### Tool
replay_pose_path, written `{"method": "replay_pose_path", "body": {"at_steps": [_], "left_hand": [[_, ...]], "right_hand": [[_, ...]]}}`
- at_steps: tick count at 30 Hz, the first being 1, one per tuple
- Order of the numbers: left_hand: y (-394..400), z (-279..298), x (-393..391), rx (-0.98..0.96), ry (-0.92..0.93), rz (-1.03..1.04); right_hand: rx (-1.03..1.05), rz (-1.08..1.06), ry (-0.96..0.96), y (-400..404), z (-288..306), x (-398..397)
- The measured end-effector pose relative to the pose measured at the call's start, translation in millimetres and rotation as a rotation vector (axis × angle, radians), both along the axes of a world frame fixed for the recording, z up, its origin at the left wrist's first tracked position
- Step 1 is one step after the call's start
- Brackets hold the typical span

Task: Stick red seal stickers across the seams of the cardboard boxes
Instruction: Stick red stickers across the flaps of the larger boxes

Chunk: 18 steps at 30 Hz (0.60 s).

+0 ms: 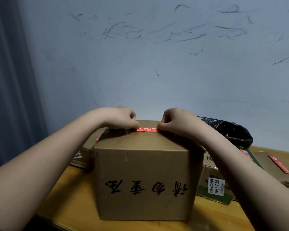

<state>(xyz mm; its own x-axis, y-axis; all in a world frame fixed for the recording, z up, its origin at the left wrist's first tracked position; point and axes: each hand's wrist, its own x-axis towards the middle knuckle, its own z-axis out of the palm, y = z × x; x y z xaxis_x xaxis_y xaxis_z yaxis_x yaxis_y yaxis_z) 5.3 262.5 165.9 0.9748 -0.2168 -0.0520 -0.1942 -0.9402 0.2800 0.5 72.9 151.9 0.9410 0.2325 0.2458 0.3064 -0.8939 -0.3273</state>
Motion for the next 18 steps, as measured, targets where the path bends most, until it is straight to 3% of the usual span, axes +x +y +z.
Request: {"method": "replay_pose_path", "body": {"at_steps": [8, 18], "left_hand": [[-3.0, -7.5, -1.8, 0.169, -0.177, 0.050], [-13.2, -19.1, -19.7, 0.516, -0.447, 0.115]], "right_hand": [[-0.075, -0.013, -0.107, 0.6, -6.7, -7.1], [-0.215, -0.052, -0.326, 4.7, -17.2, -10.2]]}}
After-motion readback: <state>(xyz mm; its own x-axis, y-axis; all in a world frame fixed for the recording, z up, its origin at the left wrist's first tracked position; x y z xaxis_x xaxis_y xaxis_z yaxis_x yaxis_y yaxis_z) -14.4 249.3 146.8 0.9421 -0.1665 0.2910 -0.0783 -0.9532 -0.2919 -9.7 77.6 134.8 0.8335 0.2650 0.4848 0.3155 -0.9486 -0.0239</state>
